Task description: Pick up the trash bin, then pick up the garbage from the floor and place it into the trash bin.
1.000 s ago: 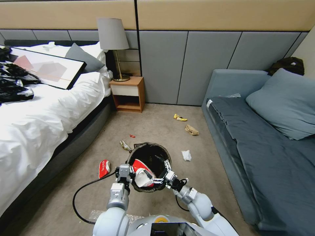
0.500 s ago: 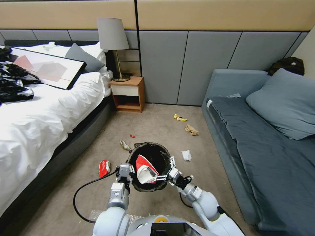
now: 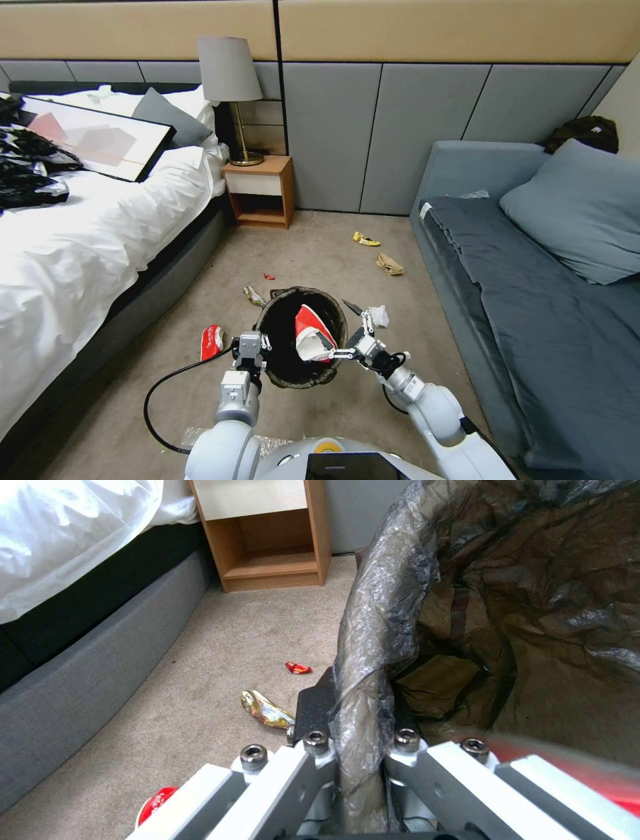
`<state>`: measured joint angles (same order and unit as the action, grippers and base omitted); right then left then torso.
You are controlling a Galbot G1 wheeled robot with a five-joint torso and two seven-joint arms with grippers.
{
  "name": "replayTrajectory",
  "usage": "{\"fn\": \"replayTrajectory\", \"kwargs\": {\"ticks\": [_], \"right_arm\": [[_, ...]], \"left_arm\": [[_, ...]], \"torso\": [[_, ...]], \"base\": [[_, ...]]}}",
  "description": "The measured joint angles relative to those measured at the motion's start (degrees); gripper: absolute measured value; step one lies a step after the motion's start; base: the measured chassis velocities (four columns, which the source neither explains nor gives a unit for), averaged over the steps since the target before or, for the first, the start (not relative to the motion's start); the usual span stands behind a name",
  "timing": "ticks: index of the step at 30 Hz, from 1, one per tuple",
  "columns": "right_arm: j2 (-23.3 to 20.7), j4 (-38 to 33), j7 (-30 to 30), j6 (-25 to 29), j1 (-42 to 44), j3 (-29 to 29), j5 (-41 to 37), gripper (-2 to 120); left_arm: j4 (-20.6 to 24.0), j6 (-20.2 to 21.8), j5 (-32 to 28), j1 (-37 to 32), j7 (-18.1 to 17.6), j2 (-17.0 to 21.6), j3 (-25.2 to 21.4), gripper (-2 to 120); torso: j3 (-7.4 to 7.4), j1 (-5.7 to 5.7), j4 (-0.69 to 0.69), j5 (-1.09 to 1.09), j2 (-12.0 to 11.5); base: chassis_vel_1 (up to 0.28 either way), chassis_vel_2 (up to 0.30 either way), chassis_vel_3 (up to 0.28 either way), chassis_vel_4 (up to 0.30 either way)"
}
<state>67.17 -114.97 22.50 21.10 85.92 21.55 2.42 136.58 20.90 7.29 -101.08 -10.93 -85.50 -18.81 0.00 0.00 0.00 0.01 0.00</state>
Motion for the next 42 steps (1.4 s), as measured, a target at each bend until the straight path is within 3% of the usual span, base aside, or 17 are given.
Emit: {"fn": "replayTrajectory", "kwargs": {"ticks": [13,23,30,37,42], "right_arm": [[-1.54,3.28,-0.71,-0.05,0.52,2.57,-0.09,100],[-1.14,0.96,-0.81,1.03,2.26,4.31,-0.61,100],[1.79,-3.09,-7.29,2.09,6.09,5.49,-1.45,100],[9.15,-7.39,-15.03,2.92,13.72,7.4,-4.74,100],[12.11,-7.88,-17.16,5.32,16.74,8.31,-5.25,100]], "left_arm": [[0.37,0.02,-0.47,0.1,-0.05,0.01,-0.09,1],[-0.14,0.05,-0.82,0.47,-0.06,0.05,-0.37,1],[-1.23,0.04,-1.13,0.88,-0.09,0.03,-0.85,1],[-1.56,0.0,-1.61,1.04,-0.15,0.21,-1.21,1],[-1.75,-0.04,-1.72,1.19,-0.16,0.31,-1.21,1]], "torso": [[0.0,0.0,0.0,0.0,0.0],[0.0,0.0,0.0,-0.01,0.0],[0.0,0.0,0.0,-0.02,0.0],[0.0,0.0,-0.01,-0.02,0.0],[0.0,0.0,0.0,-0.02,0.0]], "base": [[0.0,0.0,0.0,0.0],[0.0,0.0,0.0,0.0],[0.0,0.0,0.0,0.0],[0.0,0.0,0.0,0.0],[0.0,0.0,0.0,0.0]]}}
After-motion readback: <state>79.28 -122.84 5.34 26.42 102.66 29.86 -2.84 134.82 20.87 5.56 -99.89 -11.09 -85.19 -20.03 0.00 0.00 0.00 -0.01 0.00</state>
